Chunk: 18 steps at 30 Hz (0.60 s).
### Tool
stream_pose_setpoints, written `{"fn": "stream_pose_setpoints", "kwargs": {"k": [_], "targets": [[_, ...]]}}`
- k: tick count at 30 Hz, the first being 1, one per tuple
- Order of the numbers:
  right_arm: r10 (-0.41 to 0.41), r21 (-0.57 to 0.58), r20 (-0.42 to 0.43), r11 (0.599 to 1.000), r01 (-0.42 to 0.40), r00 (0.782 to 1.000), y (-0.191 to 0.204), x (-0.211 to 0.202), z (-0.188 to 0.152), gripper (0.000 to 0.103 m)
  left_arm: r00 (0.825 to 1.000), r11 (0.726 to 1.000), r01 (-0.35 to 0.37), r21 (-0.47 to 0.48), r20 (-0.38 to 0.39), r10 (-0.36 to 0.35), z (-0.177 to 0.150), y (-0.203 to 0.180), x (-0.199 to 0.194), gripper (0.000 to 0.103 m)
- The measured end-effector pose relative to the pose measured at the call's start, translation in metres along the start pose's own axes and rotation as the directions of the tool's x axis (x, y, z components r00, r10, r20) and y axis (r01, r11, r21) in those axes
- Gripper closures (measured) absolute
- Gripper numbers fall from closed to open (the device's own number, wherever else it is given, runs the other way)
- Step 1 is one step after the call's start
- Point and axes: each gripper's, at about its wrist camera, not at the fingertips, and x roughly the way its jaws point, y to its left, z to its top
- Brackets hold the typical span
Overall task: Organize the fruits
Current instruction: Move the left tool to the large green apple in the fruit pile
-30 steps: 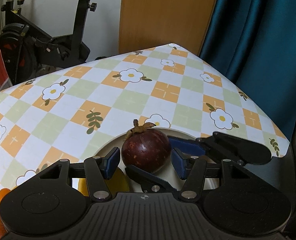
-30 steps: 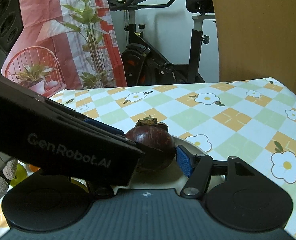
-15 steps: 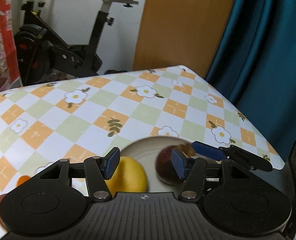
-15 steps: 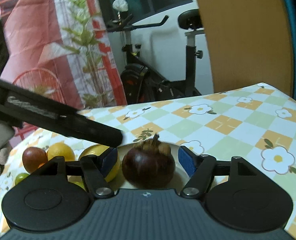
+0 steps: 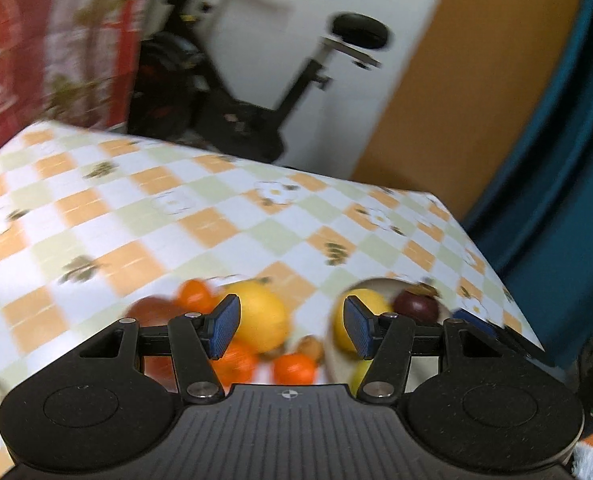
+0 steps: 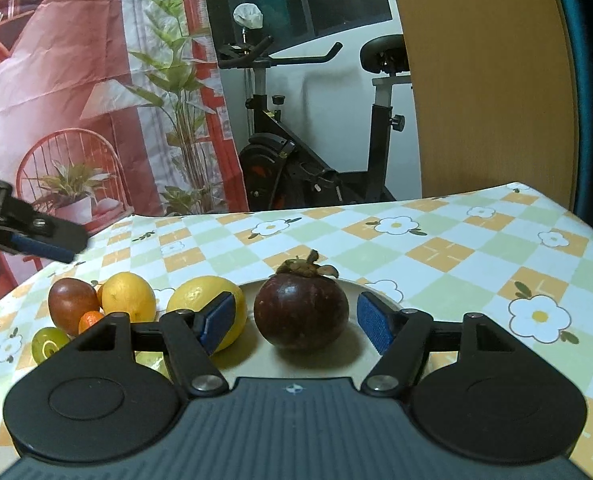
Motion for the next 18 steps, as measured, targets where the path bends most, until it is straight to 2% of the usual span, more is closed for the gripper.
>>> {"fn": "stream_pose_setpoints", "kwargs": {"k": [5,12,18], "targets": [[-0.014,-0.007,-0.013,1.0,0.014,1.0,0.004,-0.008,-0.006,0.032,0.997,0.997,-0.066,-0.037,0.023,0.067,-0.005,0.023,-0.019,0.043],[-0.008,-0.006,-0.054,1.0,0.007,0.999,0.016,-0.025,-0.014,0.032,0.996,0.996,-0.083,-0.041,0.036,0.085,-0.018,0.036,-0.034,0.043],[0.047,-0.05,-0.08,0.997,-0.052,0.996,0.042,-0.033,-0.01,0.032,0.997,0.997,-0.077,-0.028,0.015,0.078,-0.028,0.041,-0.034,0.044]]}}
